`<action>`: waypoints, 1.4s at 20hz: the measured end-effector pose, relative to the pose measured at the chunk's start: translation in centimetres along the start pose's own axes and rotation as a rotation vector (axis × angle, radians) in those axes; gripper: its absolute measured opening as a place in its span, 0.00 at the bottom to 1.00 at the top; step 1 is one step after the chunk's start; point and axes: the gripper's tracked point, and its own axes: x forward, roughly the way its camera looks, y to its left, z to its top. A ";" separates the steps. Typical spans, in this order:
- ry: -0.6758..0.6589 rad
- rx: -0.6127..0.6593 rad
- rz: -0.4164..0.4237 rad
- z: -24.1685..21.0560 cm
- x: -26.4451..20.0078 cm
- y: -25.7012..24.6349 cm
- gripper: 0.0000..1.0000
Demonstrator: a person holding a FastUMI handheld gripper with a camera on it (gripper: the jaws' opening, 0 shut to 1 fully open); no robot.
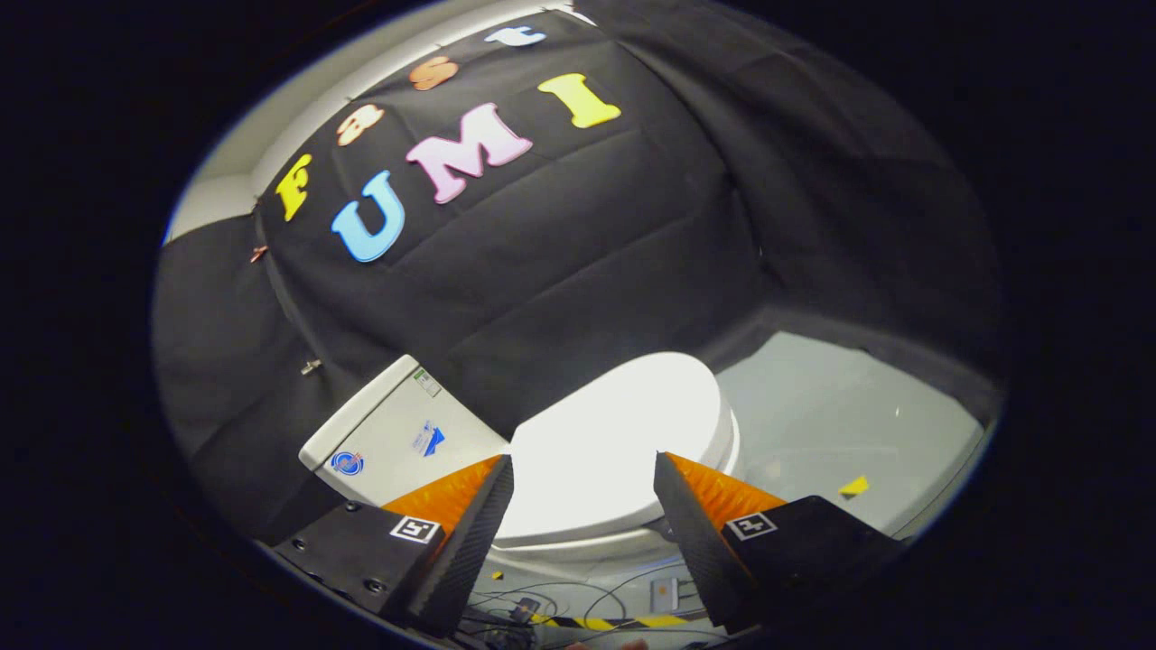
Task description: Open the toilet lid.
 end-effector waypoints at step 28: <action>0.410 0.693 -0.027 -10.9 9.4 -10.3 0.42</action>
